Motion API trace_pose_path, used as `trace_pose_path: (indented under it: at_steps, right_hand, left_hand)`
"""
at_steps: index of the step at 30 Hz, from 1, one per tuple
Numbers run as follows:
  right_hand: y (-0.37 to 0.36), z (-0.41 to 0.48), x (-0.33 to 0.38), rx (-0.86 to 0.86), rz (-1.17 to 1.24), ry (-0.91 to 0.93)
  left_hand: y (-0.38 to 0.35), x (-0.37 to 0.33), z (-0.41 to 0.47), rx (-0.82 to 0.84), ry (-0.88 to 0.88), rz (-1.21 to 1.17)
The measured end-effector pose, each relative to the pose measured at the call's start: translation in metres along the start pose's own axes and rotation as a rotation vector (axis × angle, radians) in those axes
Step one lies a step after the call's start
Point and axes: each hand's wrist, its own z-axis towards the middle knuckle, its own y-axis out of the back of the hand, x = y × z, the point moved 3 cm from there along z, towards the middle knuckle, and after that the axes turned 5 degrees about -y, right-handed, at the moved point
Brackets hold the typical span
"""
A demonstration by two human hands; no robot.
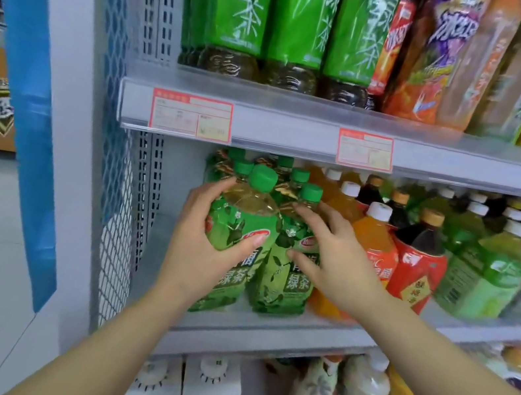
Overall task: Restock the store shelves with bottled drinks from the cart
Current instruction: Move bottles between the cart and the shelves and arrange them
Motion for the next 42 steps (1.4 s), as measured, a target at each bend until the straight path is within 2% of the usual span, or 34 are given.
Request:
trace_pose_path:
  at_steps: [12, 14, 17, 20, 22, 24, 27, 30, 35, 39, 42]
  right_hand:
    - [-0.002, -0.003, -0.002, -0.054, -0.026, 0.045]
    - [-0.002, -0.003, -0.003, -0.057, -0.036, 0.047]
    - [-0.002, -0.004, -0.002, -0.06, -0.044, 0.049]
    - [-0.001, -0.005, 0.001, -0.046, -0.056, 0.035]
    - [-0.001, -0.007, 0.0, 0.001, -0.06, 0.019]
    - [0.006, -0.014, -0.002, 0.039, -0.044, 0.028]
    - [0.029, -0.042, -0.017, 0.036, -0.091, 0.079]
    - [0.06, -0.087, -0.05, 0.09, -0.133, 0.001]
    - [0.106, -0.19, -0.13, 0.397, -0.263, -0.386]
    - [0.138, -0.276, -0.177, 0.645, -0.295, -0.698]
    - [0.149, -0.326, -0.193, 0.805, -0.304, -0.844]
  left_hand:
    - [-0.014, 0.033, -0.005, -0.008, 0.149, -0.12]
    - [-0.014, 0.042, -0.006, -0.013, 0.142, -0.064]
    - [-0.011, 0.048, -0.004, 0.017, 0.045, 0.155]
    - [-0.008, 0.044, -0.006, 0.041, 0.082, 0.267]
    - [-0.01, 0.033, -0.012, -0.013, -0.022, 0.427]
    - [-0.021, 0.016, -0.021, -0.117, -0.249, 0.523]
    - [-0.055, -0.015, -0.041, -0.146, -0.504, 0.466]
    - [-0.102, -0.042, -0.061, 0.026, -0.563, 0.263]
    - [-0.193, -0.073, -0.103, 0.42, -0.464, 0.025]
    - [-0.257, -0.093, -0.148, 0.783, -0.406, -0.071]
    - [-0.286, -0.103, -0.175, 0.978, -0.402, -0.092]
